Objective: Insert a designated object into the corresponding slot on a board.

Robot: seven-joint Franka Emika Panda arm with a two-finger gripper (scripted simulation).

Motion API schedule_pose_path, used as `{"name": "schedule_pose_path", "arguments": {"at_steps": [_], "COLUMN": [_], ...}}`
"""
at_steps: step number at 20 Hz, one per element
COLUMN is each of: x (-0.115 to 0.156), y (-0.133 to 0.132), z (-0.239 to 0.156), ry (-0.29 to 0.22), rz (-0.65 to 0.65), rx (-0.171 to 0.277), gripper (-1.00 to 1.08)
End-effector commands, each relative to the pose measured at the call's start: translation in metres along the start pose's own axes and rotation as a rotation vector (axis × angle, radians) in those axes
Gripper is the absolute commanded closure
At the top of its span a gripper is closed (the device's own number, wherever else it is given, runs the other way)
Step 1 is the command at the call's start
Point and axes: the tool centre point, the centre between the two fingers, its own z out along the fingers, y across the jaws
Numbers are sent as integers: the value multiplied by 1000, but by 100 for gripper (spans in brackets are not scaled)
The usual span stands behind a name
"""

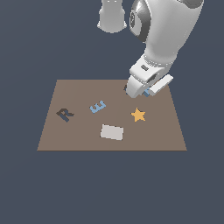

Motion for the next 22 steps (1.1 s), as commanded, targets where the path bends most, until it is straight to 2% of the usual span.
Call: {"name": "schedule_pose_path", "arguments": {"at_steps": [1,7,22], "x": [-9,-35,-98], "y": [16,66,222], "z": [-1,-2,-7], "ry": [0,0,0], "rz": [-10,-47,-155], "rx": [0,0,0], "gripper": [108,108,108]}}
